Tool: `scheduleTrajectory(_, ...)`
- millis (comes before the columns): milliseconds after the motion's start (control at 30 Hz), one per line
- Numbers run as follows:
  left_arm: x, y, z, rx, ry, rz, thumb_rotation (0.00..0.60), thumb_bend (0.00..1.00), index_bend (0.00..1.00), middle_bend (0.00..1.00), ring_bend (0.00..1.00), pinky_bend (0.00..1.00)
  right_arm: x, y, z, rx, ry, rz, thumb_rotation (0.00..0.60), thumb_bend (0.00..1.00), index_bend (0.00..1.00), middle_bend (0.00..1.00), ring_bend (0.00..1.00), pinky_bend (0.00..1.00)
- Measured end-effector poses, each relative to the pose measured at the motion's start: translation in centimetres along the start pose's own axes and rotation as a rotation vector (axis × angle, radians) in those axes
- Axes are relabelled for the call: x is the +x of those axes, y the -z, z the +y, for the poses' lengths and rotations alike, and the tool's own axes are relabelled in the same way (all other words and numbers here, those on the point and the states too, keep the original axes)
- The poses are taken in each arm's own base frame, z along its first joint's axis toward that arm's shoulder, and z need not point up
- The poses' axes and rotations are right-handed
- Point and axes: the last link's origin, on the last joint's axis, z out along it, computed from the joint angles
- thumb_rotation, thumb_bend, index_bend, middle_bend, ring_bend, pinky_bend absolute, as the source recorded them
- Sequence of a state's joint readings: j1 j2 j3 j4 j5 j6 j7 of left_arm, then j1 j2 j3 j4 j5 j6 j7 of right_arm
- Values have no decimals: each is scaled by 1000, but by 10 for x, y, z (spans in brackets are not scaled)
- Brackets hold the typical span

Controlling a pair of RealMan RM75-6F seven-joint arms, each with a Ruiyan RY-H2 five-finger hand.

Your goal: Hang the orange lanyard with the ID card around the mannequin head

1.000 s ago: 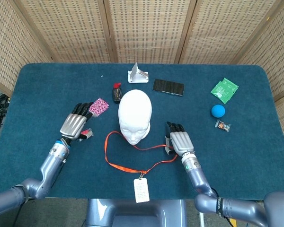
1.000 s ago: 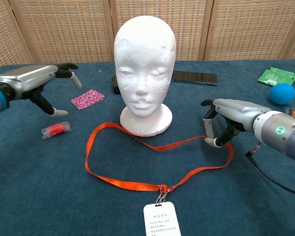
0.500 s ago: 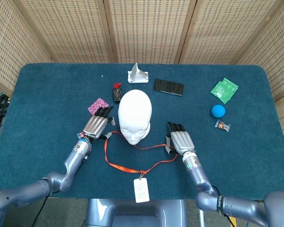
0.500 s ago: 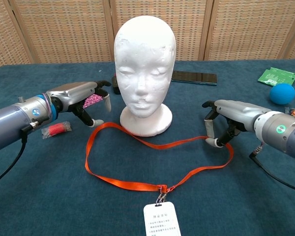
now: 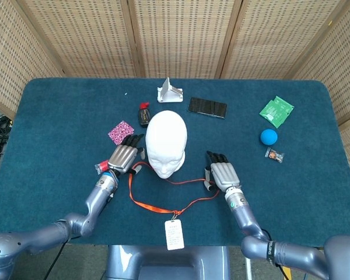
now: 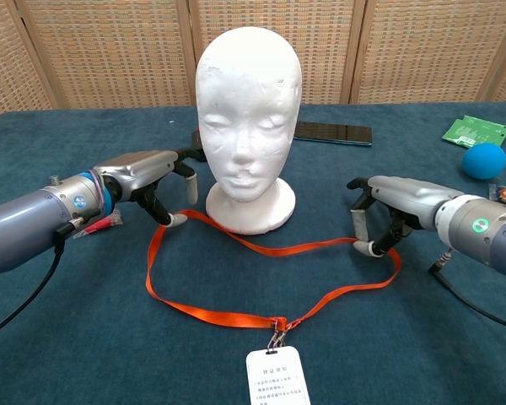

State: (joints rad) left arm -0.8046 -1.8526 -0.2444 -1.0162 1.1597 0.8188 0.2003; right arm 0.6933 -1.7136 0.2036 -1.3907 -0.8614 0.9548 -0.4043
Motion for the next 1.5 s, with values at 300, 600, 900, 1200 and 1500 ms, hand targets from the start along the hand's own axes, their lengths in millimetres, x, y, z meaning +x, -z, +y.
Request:
scheduleTrajectory(300, -9, -2, 2, 7, 21, -21, 600, 399, 524, 0, 0, 0, 0, -2, 0, 1, -9, 0, 600, 620, 721, 48, 0, 0)
scheduleTrajectory(600, -11, -4, 3, 23, 13, -18, 600, 442, 605, 0, 0, 0, -1, -3, 4, -7, -11, -5, 600, 621, 726, 49, 0, 0)
scheduleTrajectory(900, -8, 0, 5, 11, 28, 4, 600, 468, 736, 0, 0, 0, -1, 0, 4, 0, -12, -1, 600, 621, 732, 51, 0, 0)
scheduleTrajectory(1200, -7, 21, 2, -10, 61, 59, 600, 477, 786, 0, 0, 0, 0, 14, 1, 15, -49, -12, 600, 621, 748, 55, 0, 0)
scheduleTrajectory(1500, -7, 66, -5, -60, 52, 174, 600, 477, 795, 0, 0, 0, 7, 47, -5, 41, -101, 6, 600, 621, 763, 56, 0, 0)
